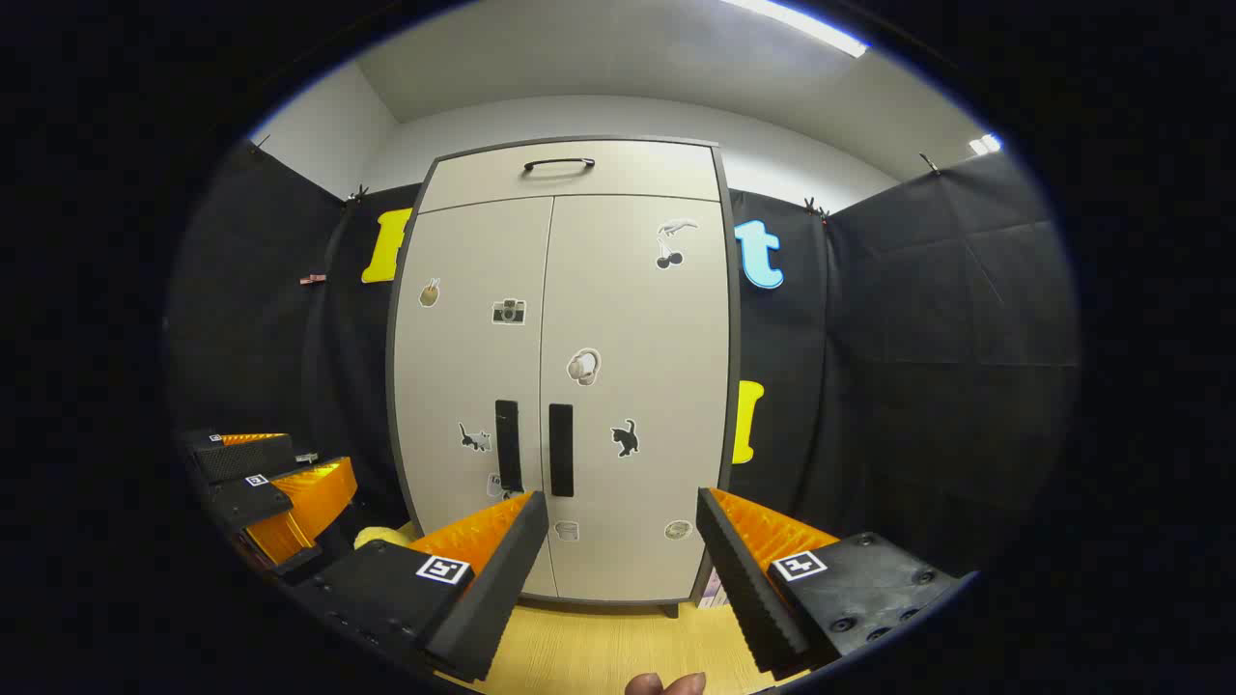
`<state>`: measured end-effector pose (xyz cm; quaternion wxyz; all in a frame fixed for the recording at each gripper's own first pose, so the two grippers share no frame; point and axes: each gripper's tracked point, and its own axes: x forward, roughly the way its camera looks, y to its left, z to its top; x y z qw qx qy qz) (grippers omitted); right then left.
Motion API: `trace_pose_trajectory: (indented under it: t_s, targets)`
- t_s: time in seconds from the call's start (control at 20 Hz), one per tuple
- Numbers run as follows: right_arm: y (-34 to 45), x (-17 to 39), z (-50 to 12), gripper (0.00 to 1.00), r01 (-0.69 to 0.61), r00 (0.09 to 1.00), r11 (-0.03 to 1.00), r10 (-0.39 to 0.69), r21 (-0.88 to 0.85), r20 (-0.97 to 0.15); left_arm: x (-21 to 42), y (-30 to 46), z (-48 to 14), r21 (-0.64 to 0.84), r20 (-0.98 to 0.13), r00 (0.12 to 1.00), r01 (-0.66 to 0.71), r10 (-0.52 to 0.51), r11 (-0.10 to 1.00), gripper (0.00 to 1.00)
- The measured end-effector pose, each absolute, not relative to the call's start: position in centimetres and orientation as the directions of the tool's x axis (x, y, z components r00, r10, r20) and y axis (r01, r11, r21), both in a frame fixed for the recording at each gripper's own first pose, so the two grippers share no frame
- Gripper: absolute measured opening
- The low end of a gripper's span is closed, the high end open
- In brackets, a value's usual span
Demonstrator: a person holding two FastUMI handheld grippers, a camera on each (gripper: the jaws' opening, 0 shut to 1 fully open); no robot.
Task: Open the right door of the double-door shoe cabinet with the right hand, and open the left door with the left hand.
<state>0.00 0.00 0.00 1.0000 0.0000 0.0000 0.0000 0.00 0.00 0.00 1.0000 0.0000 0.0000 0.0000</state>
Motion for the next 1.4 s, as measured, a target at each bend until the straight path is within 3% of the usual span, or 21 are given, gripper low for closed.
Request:
trace_pose_trajectory:
  t_s: [0.9,1.4]
  targets:
    - [0.9,0.9,-0.7,0.98,-0.003,1.000,1.000,0.003,0.024,-0.019,0.6,-0.2,-0.5,0.002,-0.004,1.000,0.012,-0.012,1.000,0.95]
    - [4.7,10.3,-1.1,0.98,-0.060,0.998,0.996,0.059,0.061,0.009,1.1,1.7,-1.9,0.001,-0.020,1.000,-0.010,0.010,1.000,0.95]
